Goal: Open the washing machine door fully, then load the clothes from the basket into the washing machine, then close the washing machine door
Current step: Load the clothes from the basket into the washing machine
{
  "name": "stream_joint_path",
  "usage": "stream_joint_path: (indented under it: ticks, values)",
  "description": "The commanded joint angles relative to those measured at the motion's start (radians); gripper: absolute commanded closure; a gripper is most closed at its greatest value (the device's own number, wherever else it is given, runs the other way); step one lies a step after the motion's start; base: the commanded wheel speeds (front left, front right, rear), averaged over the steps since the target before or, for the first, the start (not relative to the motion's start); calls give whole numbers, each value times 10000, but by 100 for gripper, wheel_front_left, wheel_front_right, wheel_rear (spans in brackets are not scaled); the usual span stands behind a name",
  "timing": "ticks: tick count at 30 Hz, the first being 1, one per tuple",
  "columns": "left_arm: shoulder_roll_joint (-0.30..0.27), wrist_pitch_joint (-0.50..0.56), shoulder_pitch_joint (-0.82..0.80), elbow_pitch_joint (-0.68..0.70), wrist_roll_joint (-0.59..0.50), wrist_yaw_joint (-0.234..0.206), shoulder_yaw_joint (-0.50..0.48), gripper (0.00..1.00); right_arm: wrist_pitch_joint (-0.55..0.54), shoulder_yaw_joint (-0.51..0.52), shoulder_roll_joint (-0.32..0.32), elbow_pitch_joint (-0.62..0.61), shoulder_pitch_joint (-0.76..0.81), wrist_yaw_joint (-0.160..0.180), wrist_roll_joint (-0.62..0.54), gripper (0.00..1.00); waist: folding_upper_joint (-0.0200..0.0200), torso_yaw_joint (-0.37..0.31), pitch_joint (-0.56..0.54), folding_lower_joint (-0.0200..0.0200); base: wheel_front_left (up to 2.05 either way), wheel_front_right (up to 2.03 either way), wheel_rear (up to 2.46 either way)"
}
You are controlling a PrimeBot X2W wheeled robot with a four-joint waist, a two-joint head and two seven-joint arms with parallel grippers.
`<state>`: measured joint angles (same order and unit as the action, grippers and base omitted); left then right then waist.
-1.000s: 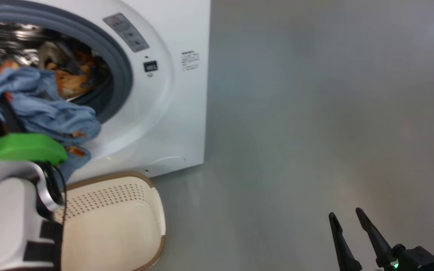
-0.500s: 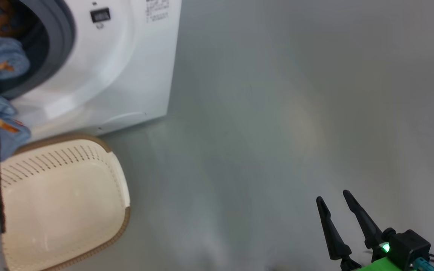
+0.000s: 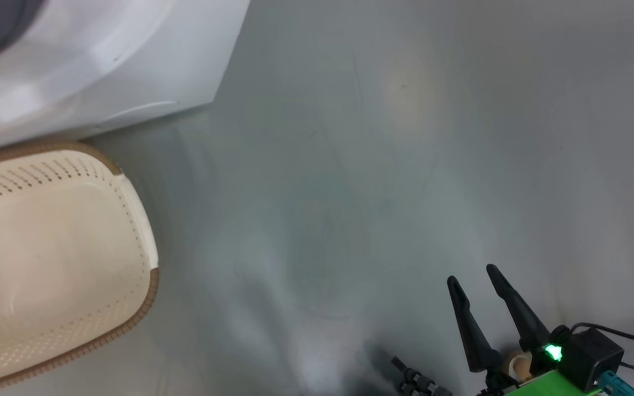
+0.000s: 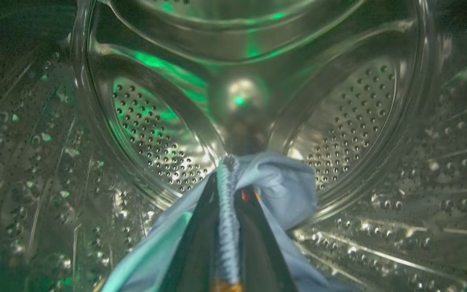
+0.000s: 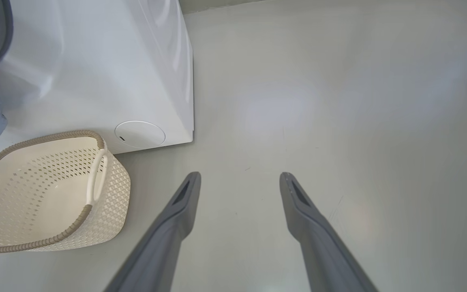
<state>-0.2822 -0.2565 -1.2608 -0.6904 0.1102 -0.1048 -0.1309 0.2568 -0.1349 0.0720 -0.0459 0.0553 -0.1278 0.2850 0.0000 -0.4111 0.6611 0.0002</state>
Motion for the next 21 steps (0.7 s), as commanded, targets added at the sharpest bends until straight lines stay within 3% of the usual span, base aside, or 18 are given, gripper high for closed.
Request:
stream_joint_path:
  ticks: [1, 5, 13, 15, 17, 18, 19, 21]
  values:
    - [-476, -53, -411, 464, -25, 86, -135, 100, 49, -260, 167, -234, -96, -29, 65, 0, 0, -79, 508, -2, 0, 0, 0]
    - [-492, -53, -953, 705, -222, 89, -148, 100, 49, -297, 119, -280, -181, -29, 159, 0, 0, -91, 665, -2, 0, 0, 0]
    - [-533, -53, -1120, -1242, -698, -431, 97, 100, 49, -308, 68, -220, -211, -29, 203, 0, 0, 55, 621, -2, 0, 0, 0]
    - [-539, -53, -1211, -1571, -856, -571, 237, 75, 49, -310, 84, -205, -229, -29, 204, 0, 0, 125, 610, -2, 0, 0, 0]
    - [-488, -53, -1246, -1920, -967, -718, 356, 35, 49, -312, 130, -177, -212, -29, 198, 0, 0, 229, 533, -2, 0, 0, 0]
    - [-487, -53, -1275, -2073, -1040, -817, 419, 9, 49, -310, 150, -153, -207, -29, 189, 0, 0, 264, 501, -2, 0, 0, 0]
    - [-461, -53, -1297, -2283, -1062, -905, 445, 0, 49, -288, 166, -123, -214, -29, 182, 0, 0, 305, 458, -2, 0, 0, 0]
    - [-381, -53, -1331, -2687, -1068, -1051, 479, 0, 49, -251, 200, -99, -221, -29, 160, 0, 0, 403, 325, -2, 0, 0, 0]
